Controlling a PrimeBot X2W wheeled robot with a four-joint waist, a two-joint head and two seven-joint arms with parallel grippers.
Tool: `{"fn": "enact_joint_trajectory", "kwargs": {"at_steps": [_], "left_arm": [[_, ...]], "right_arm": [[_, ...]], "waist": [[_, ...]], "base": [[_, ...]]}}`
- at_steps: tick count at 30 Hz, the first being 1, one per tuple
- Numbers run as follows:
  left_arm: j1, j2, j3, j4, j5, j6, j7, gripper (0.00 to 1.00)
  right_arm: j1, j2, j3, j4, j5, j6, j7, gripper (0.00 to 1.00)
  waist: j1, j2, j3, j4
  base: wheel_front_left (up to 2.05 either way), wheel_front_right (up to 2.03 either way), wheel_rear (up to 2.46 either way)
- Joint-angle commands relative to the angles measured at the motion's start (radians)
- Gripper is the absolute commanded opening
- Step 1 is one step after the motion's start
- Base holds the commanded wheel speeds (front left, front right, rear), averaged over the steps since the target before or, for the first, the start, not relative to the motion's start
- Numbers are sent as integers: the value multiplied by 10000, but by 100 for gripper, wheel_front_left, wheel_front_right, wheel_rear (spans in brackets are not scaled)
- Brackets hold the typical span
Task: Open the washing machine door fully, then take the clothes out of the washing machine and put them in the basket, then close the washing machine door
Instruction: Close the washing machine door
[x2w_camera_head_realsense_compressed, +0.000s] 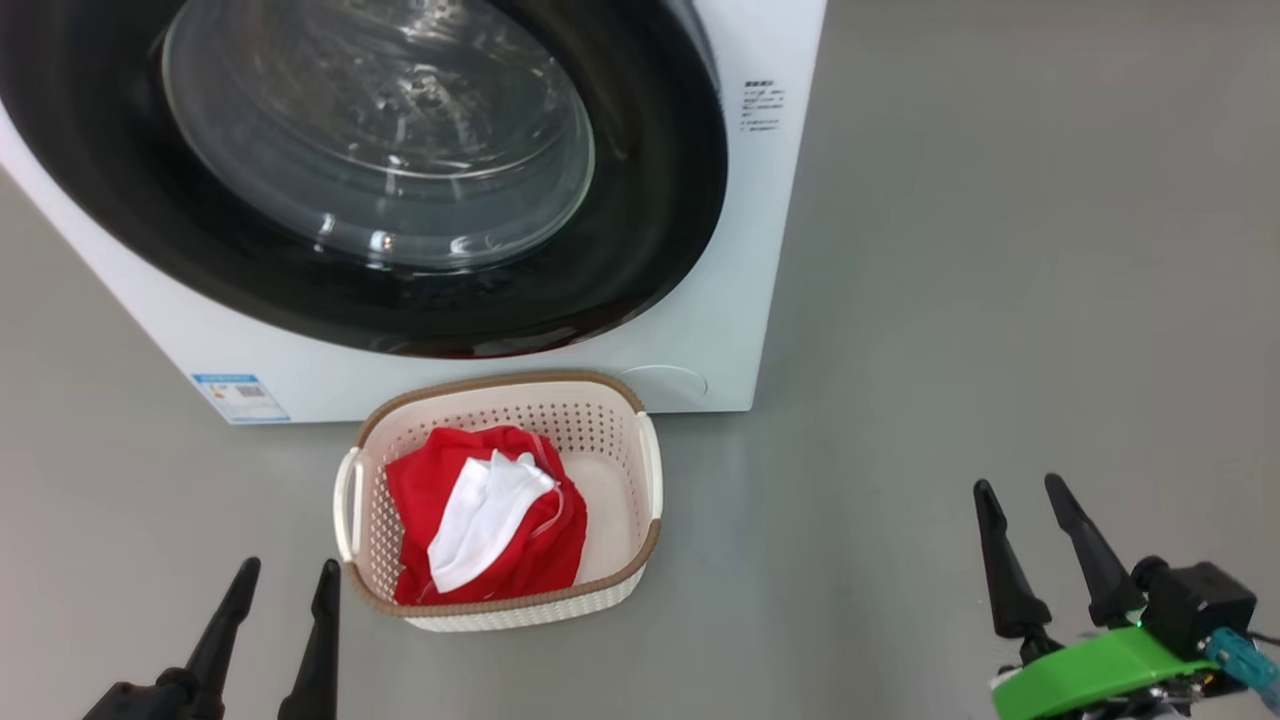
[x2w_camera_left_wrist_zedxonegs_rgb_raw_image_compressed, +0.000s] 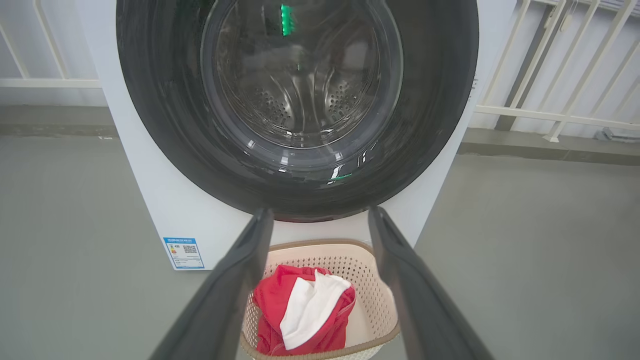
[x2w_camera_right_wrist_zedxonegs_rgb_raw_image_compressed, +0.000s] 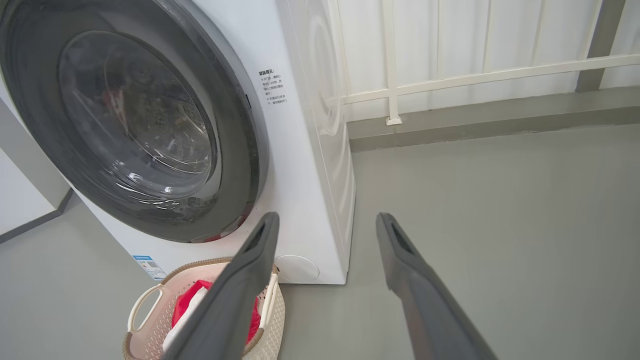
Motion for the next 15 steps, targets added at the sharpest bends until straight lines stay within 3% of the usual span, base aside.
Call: {"fn": "enact_joint_trajectory", "kwargs": {"at_steps": [1, 15], "left_arm": [[-80, 197, 418, -313, 104, -54, -92, 100], [176, 99, 545, -421, 74, -54, -92, 100]], "right_arm": [[64, -20, 200, -302, -210, -9, -34, 100], [568, -20, -59, -349, -125, -9, -34, 100]], "waist": [[0, 0, -128, -139], [0, 0, -166, -376]], "base": [[0, 0, 0], [0, 0, 0]]}}
